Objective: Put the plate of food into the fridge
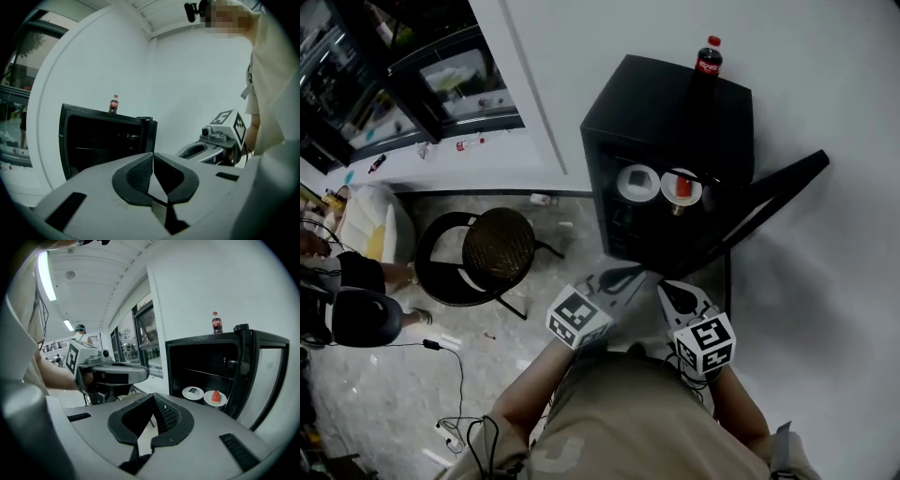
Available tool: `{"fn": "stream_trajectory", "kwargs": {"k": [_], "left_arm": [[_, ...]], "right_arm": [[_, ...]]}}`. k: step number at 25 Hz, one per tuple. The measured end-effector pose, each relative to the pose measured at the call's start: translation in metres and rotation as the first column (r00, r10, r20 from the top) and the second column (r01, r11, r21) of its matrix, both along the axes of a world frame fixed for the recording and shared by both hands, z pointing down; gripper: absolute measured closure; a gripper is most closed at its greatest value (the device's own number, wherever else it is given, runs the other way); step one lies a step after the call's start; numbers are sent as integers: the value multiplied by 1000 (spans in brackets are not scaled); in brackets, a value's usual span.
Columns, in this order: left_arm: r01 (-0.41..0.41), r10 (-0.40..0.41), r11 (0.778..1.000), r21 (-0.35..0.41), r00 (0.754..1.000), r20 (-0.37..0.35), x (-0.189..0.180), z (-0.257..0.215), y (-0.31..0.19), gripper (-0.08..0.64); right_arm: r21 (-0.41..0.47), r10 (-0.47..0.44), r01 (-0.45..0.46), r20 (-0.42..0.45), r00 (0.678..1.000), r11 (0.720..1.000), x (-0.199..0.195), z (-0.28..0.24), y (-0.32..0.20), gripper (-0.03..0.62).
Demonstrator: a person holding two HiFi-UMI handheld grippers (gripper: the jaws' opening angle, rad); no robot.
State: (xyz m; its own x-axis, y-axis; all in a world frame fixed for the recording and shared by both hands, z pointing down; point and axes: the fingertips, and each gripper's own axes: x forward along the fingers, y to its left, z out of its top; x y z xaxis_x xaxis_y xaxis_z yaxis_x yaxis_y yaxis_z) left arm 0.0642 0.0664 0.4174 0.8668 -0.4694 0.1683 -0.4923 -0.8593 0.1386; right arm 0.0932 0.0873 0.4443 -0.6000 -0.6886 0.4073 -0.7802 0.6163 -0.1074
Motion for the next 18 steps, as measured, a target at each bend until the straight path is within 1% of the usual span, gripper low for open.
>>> {"fn": "stream_trajectory", "kwargs": {"k": [3, 9, 13, 18], "left_arm": [[44, -44, 999, 13, 999, 5, -7, -7, 13, 548], [131, -131, 991, 9, 991, 16, -30, -11, 35, 548], [156, -155, 988, 23, 988, -3, -42, -24, 38, 548], [204, -205, 976, 71, 979, 2, -70, -36, 27, 548]], "right_arm": [[-9, -42, 42, 17, 999, 999, -6, 3, 8, 572], [-20, -142, 143, 48, 989, 989, -32, 4, 19, 572], [3, -172, 172, 64, 983, 985, -46, -7, 19, 572], [34, -230, 227, 106, 968, 973, -77, -19, 5, 572]]}}
